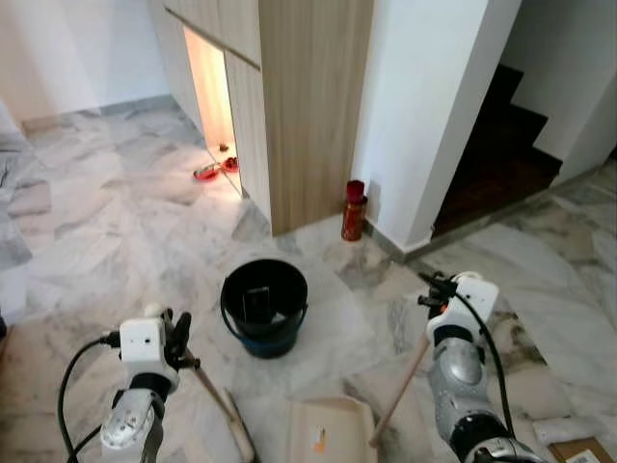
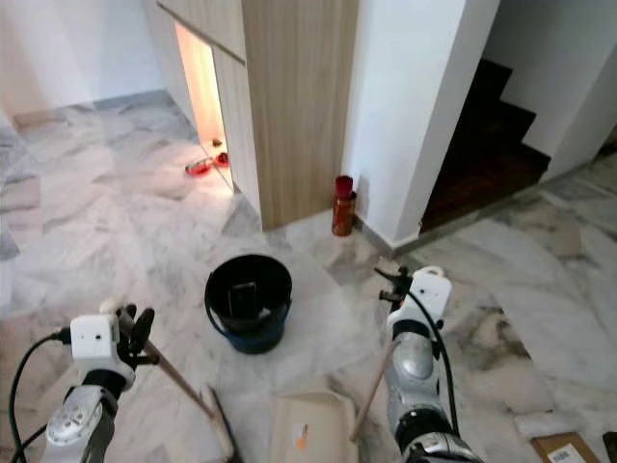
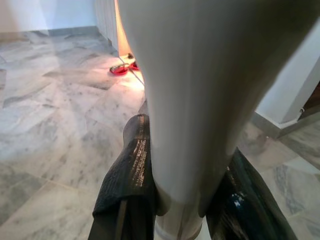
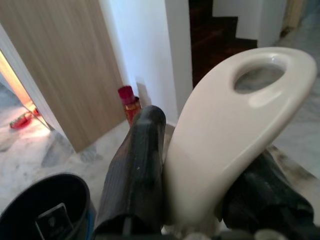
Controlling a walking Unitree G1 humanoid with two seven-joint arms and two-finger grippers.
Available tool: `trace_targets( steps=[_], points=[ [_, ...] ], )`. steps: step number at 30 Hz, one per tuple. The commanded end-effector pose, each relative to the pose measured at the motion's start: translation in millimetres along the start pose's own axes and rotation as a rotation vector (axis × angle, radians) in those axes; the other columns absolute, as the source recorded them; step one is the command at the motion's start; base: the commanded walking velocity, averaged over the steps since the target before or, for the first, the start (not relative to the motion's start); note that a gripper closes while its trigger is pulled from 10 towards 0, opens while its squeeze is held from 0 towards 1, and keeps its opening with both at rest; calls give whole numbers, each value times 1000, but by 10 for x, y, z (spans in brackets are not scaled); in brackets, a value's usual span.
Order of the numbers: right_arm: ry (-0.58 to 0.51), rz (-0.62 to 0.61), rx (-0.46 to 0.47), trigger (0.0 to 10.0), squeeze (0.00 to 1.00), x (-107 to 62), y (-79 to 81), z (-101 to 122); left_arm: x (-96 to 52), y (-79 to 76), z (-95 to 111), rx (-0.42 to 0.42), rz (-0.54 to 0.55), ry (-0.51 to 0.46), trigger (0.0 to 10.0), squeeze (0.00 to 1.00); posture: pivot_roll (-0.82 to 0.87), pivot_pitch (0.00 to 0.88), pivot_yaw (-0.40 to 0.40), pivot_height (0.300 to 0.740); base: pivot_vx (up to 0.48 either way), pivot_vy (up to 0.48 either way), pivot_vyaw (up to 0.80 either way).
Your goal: Sweep floor
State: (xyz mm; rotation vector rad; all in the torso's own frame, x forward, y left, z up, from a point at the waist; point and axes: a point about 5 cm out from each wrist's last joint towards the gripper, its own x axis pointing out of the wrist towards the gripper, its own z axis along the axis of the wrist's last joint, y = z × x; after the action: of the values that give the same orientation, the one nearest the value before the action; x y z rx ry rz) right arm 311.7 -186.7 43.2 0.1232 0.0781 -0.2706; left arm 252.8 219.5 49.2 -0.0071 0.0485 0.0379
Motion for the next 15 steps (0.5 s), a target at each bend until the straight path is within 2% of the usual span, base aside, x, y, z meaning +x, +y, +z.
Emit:
trace_targets(
  steps=[1,9,15],
  points=[
    [-35,10,3,10000,0,62,33,107,15,7,16,14,2,2,10000,0,193,0,-37,740,0,0,0],
    [-19,10,4,10000,0,67,28,94,-10,33,1,14,13,7,10000,0,196,0,-43,740,0,0,0],
    [-14,19,-5,10000,0,78,46,100,4,34,8,12,15,4,10000,0,199,0,-43,740,0,0,-800]
  ],
)
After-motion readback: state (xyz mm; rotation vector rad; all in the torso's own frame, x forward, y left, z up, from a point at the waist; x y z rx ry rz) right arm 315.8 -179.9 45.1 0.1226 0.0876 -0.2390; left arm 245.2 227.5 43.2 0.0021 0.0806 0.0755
